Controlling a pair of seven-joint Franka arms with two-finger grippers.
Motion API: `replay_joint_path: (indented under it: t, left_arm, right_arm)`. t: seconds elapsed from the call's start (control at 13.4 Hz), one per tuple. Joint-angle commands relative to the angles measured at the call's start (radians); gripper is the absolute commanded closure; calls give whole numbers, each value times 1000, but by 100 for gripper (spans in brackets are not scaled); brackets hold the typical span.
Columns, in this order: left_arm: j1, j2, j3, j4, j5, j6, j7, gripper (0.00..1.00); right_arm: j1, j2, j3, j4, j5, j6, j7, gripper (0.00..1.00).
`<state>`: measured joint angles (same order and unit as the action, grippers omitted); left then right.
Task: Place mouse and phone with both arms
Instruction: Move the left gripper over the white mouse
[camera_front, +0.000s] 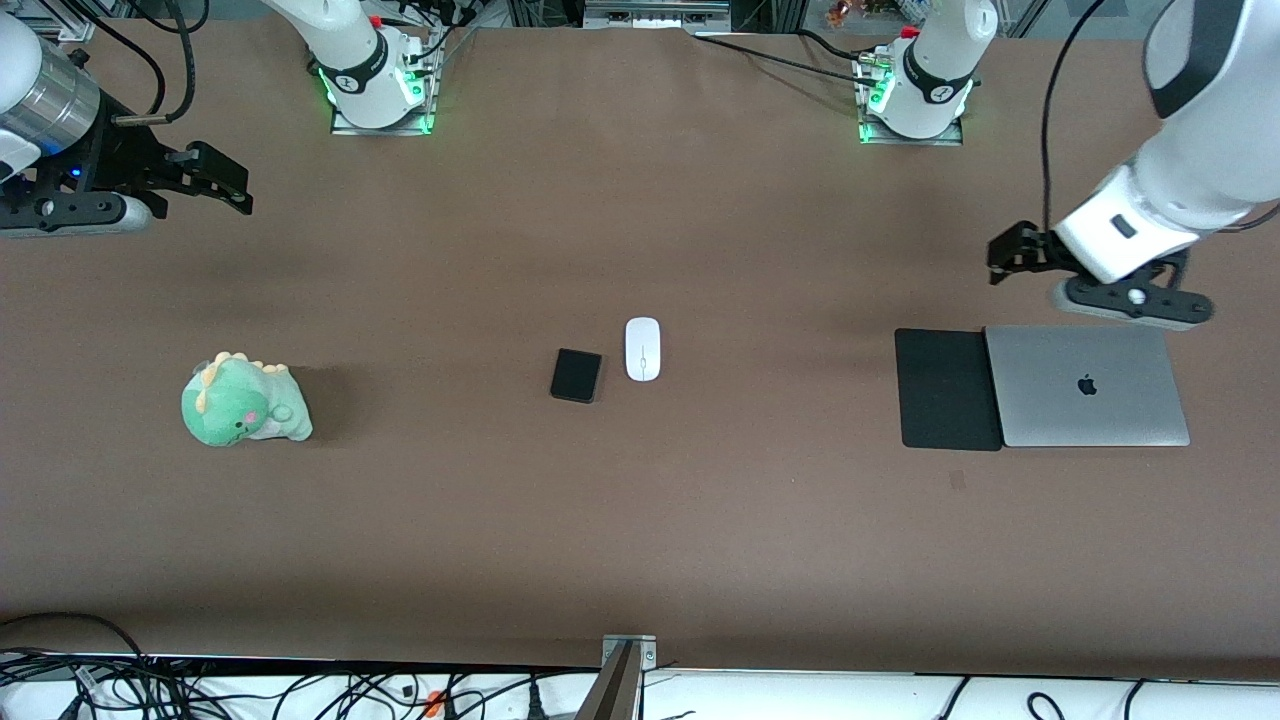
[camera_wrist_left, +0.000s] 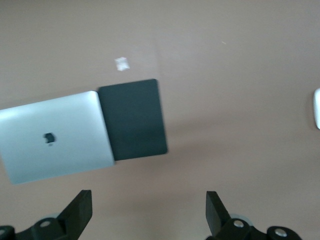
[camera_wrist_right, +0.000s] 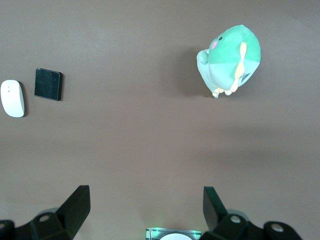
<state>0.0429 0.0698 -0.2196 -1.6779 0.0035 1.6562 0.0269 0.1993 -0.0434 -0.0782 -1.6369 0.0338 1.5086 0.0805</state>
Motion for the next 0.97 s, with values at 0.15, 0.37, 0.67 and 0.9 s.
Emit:
replay_joint_path:
  t: [0.15,0.37,0.67,0.9]
  left_arm:
    - [-177,161,-4,41,-20,15,-2,0]
    - [-283,307,-3,41,-22,253,-62,0]
    - [-424,468,0,40,-10,567,-371,0]
    - [-510,571,6,41,22,747,-516,0]
  right_arm:
    - [-14,8,14,19,-5,-1,-12,0]
    - [-15,10,12,19,-5,-1,-12,0]
    - [-14,11,12,19,-5,-1,-12,0]
    - [-14,13,14,19,-5,-1,-10,0]
